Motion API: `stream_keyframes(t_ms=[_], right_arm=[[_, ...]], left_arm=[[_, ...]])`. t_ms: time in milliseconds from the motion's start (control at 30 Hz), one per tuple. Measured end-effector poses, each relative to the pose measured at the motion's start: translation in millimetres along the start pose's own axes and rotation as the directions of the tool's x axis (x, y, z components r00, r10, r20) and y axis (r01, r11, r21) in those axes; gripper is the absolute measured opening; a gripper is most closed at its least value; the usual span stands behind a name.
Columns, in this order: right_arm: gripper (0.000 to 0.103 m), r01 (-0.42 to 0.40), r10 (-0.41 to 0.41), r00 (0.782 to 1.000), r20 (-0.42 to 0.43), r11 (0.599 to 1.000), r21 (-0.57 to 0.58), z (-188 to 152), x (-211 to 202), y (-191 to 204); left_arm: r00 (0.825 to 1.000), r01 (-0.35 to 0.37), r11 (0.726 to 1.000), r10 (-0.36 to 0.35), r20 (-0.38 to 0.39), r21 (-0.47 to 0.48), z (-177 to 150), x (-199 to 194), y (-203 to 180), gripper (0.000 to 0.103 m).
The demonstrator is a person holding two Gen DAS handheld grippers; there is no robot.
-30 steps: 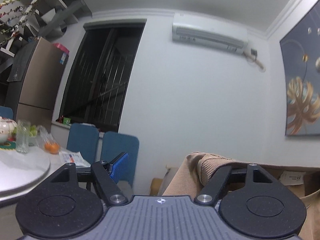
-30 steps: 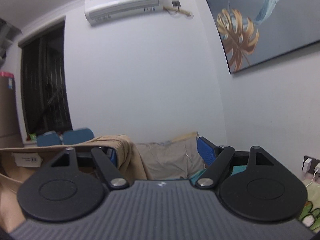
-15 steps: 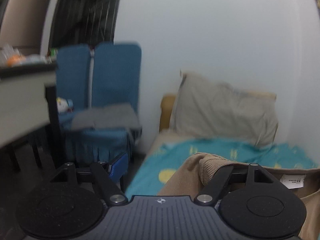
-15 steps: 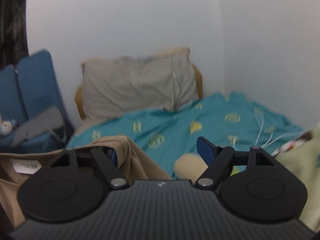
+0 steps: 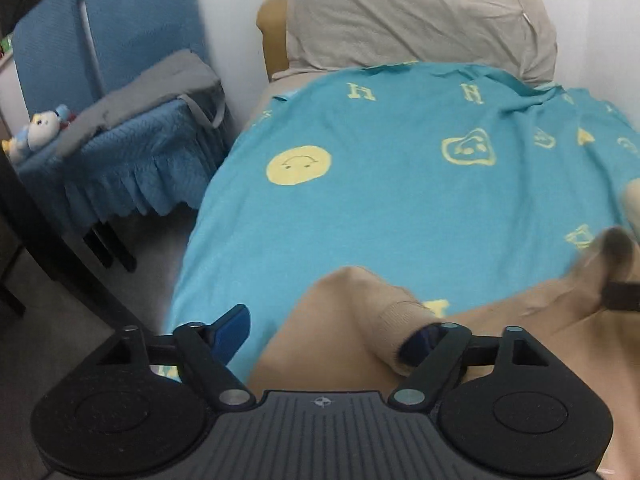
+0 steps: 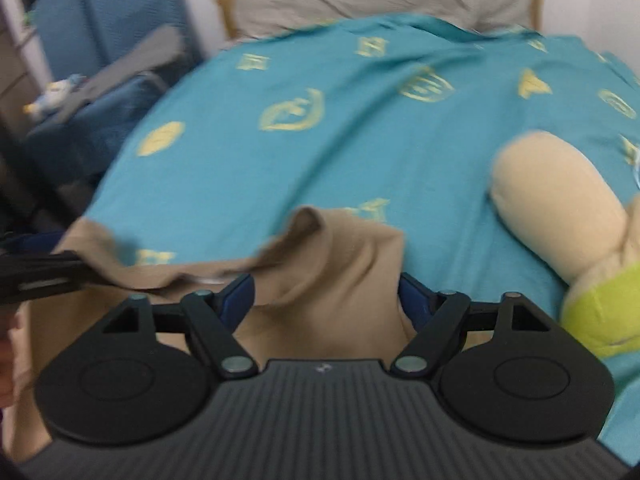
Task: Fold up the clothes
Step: 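Lay the T-shirt flat on the bed and open both tools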
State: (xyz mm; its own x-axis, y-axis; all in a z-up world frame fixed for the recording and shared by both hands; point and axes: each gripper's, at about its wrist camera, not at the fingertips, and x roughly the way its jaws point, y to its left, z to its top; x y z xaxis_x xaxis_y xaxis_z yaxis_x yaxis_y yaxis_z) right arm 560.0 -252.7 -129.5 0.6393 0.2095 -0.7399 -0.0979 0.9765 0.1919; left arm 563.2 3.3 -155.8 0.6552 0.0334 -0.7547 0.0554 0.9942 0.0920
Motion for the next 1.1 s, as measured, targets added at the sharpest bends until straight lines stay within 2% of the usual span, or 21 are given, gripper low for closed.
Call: stream_keyframes(t_ms=[100, 167, 333, 533, 633, 733, 833, 967, 1033, 1100], right_arm=[[0.084, -0.047, 0.045, 0.998, 0.053, 0.998, 0.037, -4.2, -29.4, 4.6], [0.084, -0.056, 0.049, 0.994, 0.100, 0.996, 0.076, -12.6, -58.2, 3.9], [0.084, -0.032, 0.002, 0.982, 0.188, 0.987, 0.158, -58.1, -136.6, 0.0], [0.084, -0.109, 0.020, 0.965, 0.260, 0.937, 0.332, -129.4, -224.1, -20.4], [0.084, -0.162, 0.032, 0.952, 0.303, 0.896, 0.415, -162.4, -260.2, -36.5], [0.084, -0.193, 0.045, 0.950, 0.308, 0.861, 0.470, -189.8, -284.8, -48.4], [0.084, -0.204, 0.043, 0.949, 0.313, 0.840, 0.502, -214.7, -303.9, -58.3], [0.085, -0.199, 0.026, 0.953, 0.303, 0.806, 0.558, -236.9, -314.2, -65.6], [0.086, -0.206, 0.029, 0.955, 0.296, 0.782, 0.588, -243.0, -314.3, -66.3], [0.085, -0.217, 0.038, 0.955, 0.296, 0.770, 0.601, -246.1, -314.3, -65.4]], left_arm=[[0.998, 0.056, 0.998, -0.056, 0.029, -0.021, 0.5, -35.7, 4.2, 0.092], [0.994, 0.082, 0.996, -0.080, 0.080, -0.024, -6.2, -69.5, 4.3, 0.102], [0.969, 0.134, 0.991, -0.129, 0.211, -0.009, -36.9, -166.3, 1.1, 0.103], [0.940, 0.158, 0.987, -0.147, 0.307, -0.011, -116.7, -295.9, -4.1, 0.103], [0.931, 0.182, 0.983, -0.162, 0.328, -0.029, -162.4, -343.3, -2.1, 0.103], [0.927, 0.193, 0.980, -0.167, 0.336, -0.046, -208.6, -376.2, 0.9, 0.103], [0.936, 0.218, 0.973, -0.189, 0.296, -0.070, -254.1, -390.3, 6.7, 0.103], [0.979, 0.199, 0.967, -0.189, 0.075, -0.157, -303.6, -367.1, 24.8, 0.099], [0.980, 0.186, 0.960, -0.197, -0.032, -0.210, -319.3, -354.2, 36.9, 0.094], [0.969, 0.180, 0.951, -0.216, -0.121, -0.253, -332.5, -344.8, 47.8, 0.091]])
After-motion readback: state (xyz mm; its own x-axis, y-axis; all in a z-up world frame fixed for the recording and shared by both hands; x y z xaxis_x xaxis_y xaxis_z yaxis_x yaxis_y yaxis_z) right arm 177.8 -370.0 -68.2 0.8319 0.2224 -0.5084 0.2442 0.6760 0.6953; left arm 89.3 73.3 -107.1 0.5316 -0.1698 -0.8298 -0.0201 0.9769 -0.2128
